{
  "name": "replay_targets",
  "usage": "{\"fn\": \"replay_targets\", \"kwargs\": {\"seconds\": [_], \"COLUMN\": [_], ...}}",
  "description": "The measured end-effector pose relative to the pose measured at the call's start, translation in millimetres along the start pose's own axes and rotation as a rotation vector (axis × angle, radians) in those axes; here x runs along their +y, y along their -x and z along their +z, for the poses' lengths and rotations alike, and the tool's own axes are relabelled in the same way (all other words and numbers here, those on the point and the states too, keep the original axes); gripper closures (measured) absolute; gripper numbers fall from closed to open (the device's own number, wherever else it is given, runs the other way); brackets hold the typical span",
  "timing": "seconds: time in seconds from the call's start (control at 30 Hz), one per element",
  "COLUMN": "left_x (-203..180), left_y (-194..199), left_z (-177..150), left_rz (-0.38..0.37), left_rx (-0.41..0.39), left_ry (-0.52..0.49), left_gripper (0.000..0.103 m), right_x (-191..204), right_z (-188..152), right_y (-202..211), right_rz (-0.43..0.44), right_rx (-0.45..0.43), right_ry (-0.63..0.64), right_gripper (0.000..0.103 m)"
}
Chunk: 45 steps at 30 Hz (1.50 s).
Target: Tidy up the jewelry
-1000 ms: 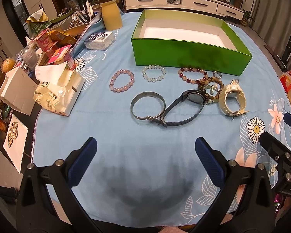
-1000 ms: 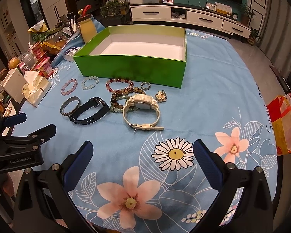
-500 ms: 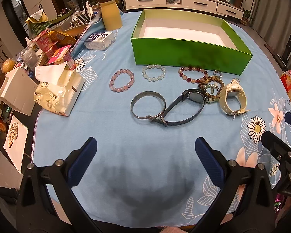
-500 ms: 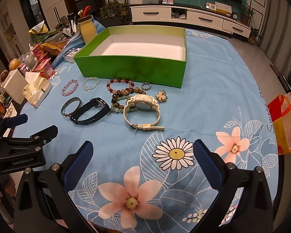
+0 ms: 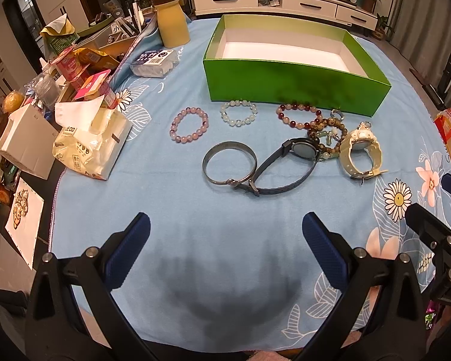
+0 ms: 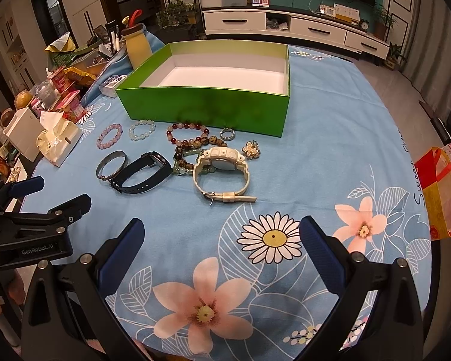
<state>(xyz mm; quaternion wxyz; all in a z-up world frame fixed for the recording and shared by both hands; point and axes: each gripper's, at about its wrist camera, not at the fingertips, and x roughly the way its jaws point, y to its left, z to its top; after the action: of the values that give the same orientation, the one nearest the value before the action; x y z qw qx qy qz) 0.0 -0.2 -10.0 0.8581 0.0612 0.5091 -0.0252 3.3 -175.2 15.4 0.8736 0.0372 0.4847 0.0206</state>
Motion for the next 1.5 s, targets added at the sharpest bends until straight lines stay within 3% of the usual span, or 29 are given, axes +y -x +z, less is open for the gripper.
{"fn": "replay_targets", "kwargs": {"seconds": [0.7, 0.9, 1.17, 1.5], "left_x": [0.5, 17.4, 45.4, 55.3], "left_y": [-4.2, -12.1, -25.9, -42.2], "left_z": [2.5, 1.1, -11.9, -16.4], "left_rz": [-0.013, -0.101, -0.140, -0.174], "left_rx": [0.010, -0.012, -0.057, -0.084], "left_ry": [0.005, 0.065, 0.142, 0.167], "left_gripper": [0.002, 0.002, 0.002, 0.005], "right_x": [-0.9, -21.6, -45.4, -50.6], "right_z": [1.0, 0.5, -6.5, -10.2], "right_y": [-2.4, -2.7, -19.1, -42.9], "right_rz": [0.009, 0.170, 0.179, 0.151], "right_rx": [-0.004, -0.063, -0.064, -0.048], "right_ry": [-0.009, -0.091, -0.169, -0.189], "right_gripper": [0.001, 0.001, 0.001, 0.029]}}
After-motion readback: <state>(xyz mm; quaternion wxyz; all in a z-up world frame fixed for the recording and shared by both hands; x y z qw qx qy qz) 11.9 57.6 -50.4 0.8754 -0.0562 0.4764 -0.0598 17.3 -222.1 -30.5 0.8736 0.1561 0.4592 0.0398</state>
